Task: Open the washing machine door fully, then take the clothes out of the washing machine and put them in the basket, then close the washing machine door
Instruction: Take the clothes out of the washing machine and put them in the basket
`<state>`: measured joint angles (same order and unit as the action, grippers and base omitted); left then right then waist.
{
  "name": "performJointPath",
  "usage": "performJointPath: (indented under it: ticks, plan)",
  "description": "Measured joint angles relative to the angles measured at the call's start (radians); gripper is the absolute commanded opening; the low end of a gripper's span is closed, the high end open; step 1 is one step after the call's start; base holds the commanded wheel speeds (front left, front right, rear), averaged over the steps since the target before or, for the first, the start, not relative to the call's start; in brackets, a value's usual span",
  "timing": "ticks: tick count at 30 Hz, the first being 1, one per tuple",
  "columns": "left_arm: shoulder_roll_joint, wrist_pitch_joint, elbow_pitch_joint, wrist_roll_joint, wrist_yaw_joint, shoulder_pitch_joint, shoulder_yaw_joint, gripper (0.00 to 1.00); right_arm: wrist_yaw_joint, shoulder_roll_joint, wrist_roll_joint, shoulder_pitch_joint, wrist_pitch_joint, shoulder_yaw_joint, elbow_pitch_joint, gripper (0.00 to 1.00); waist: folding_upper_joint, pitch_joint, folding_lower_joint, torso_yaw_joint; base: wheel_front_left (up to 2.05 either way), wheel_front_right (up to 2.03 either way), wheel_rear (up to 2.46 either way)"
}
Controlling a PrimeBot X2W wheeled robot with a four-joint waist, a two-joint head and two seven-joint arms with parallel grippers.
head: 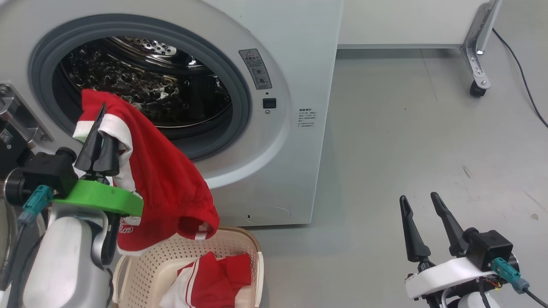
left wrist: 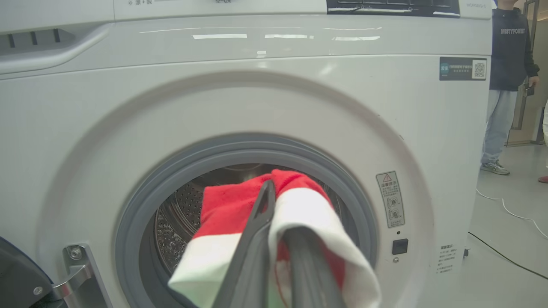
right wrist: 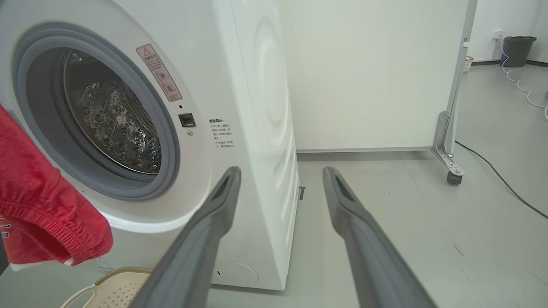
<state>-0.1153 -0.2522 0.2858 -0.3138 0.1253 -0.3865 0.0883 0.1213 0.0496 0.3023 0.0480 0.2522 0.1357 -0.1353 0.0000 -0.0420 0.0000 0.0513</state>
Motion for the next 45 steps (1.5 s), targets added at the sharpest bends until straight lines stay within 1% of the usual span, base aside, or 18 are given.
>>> performJointPath:
  ticks: [7,21,32,37,45]
  plan:
    - [0.004,0.002,0.016,0.000,0.000,0.064,0.030,0.00,0.000,-0.001,0.000,0.003,0.000,-0.001,0.011,1.00,0.0000,-0.008,0.0000,-0.006,0.00,0.00,0.00]
    - [0.003,0.077,0.100,0.032,0.000,0.179,0.076,0.00,0.000,-0.001,-0.002,0.001,0.000,0.012,0.029,1.00,0.0000,-0.076,0.0000,-0.007,0.00,0.00,0.00]
    - [-0.001,0.110,0.142,0.042,0.000,0.178,0.100,0.00,0.000,-0.001,-0.008,-0.036,0.000,0.035,0.049,1.00,0.0000,-0.165,0.0000,0.008,0.00,0.00,0.00]
    - [-0.001,0.121,0.164,0.044,0.000,0.138,0.107,0.00,0.000,-0.001,-0.013,-0.063,0.000,0.036,0.055,1.00,0.0000,-0.219,0.0000,0.024,0.00,0.00,0.00]
    - [-0.050,0.175,0.308,0.060,0.000,0.115,0.095,0.00,0.001,-0.001,-0.013,-0.095,0.000,0.040,0.055,1.00,0.0000,-0.304,0.0000,0.063,0.00,0.00,0.00]
